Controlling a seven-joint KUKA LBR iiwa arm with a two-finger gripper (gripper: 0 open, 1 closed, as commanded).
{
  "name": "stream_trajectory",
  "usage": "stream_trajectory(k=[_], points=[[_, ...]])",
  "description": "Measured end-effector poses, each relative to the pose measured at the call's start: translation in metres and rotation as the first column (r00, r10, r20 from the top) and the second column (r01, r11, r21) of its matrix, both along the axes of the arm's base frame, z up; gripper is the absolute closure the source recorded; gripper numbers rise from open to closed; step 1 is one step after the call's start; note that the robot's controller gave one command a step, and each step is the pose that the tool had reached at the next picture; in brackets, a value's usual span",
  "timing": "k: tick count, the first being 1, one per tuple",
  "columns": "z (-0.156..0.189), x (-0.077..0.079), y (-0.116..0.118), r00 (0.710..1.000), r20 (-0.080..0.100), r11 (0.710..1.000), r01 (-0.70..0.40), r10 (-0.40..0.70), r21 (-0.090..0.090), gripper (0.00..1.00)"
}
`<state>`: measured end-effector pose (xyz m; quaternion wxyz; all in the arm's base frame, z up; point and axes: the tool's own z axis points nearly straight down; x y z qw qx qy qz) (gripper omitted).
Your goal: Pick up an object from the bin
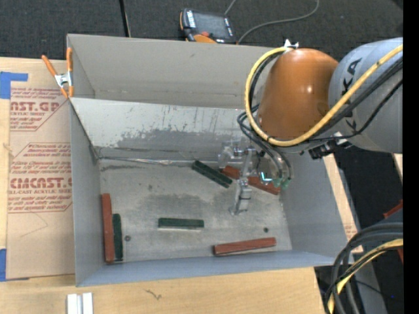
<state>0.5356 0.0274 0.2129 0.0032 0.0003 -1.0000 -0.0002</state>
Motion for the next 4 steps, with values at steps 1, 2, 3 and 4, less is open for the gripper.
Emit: stream_trajectory(k=[1,2,3,4], points=[[-0.144,0.003,0.003,0.995,0.000,0.995,-0.104,0.104,0.000,0.00],[-0.143,-0.042,0.051,0.979,0.008,0.979,-0.204,0.204,0.001,0.00],[-0.143,-0.042,0.049,0.980,0.007,0.980,-0.201,0.201,0.001,1.00],[-0.015,-0.023,0.040,0.974,0.016,0.974,-0.226,0.226,-0.001,1.00]])
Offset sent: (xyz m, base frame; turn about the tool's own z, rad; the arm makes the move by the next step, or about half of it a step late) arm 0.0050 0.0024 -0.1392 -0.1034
